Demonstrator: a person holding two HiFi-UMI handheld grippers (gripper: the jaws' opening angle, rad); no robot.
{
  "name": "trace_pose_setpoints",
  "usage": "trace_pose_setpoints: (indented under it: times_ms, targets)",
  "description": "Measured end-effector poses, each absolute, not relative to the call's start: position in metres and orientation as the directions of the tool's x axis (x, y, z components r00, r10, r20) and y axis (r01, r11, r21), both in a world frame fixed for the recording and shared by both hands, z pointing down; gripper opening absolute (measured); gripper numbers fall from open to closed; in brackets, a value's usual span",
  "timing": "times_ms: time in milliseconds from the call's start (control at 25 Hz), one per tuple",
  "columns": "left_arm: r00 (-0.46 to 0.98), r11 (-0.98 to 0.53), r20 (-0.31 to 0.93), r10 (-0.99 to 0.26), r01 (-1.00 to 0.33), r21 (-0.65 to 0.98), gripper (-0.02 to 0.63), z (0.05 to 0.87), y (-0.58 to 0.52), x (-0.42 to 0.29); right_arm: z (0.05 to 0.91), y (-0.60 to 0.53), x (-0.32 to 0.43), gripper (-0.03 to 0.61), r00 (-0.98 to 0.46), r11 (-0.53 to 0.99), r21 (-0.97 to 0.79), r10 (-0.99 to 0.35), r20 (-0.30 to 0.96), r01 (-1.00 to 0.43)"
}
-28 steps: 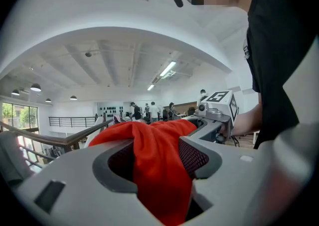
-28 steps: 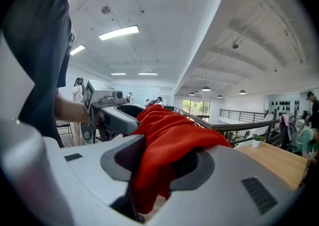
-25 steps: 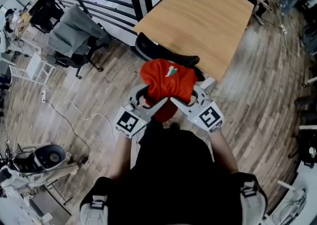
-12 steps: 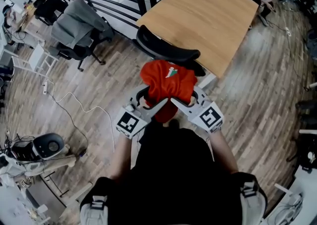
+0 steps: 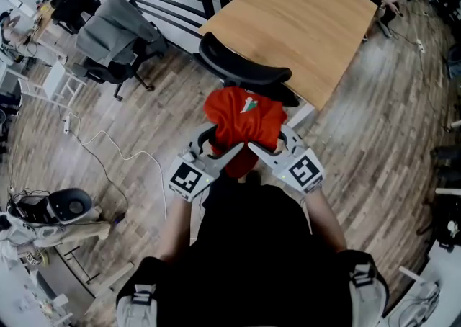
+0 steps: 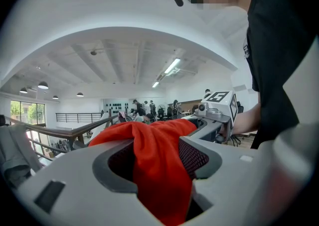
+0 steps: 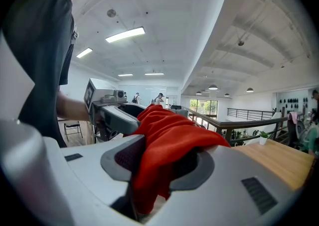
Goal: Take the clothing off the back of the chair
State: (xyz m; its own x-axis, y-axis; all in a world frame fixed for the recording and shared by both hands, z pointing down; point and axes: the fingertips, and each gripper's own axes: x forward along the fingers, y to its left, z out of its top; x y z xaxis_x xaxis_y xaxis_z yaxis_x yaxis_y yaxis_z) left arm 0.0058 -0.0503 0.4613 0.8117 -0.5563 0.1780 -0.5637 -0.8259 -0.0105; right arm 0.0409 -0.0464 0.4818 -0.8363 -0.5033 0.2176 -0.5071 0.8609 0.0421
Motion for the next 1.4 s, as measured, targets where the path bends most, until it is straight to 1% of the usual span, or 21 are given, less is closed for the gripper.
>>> trace_pose_setpoints:
  times_ms: [840,1080,1400]
  targets:
    - [0.819,-0.837,0.205,-0.536,-0.547,-0.007,0.256,0.468,-0.046,0.004,0.49,-0.04,0.038,0.147,-0.826,0.852,0.024,-0.513,0.235,-0.523]
    - [0.816,-0.833,0.2,-0.542,-0.554,0.001,0.256,0.47,-0.046,-0.004,0.491,-0.04,0.03,0.147,-0.828,0.857,0.035,-0.507,0.242,-0.514]
    - [0.821,-0.837,0.187,-0.54,-0.547,-0.017,0.256,0.467,-0.042,0.002,0.489,-0.037,0.036,0.147,-0.825,0.855,0.052,-0.513,0.238,-0.517]
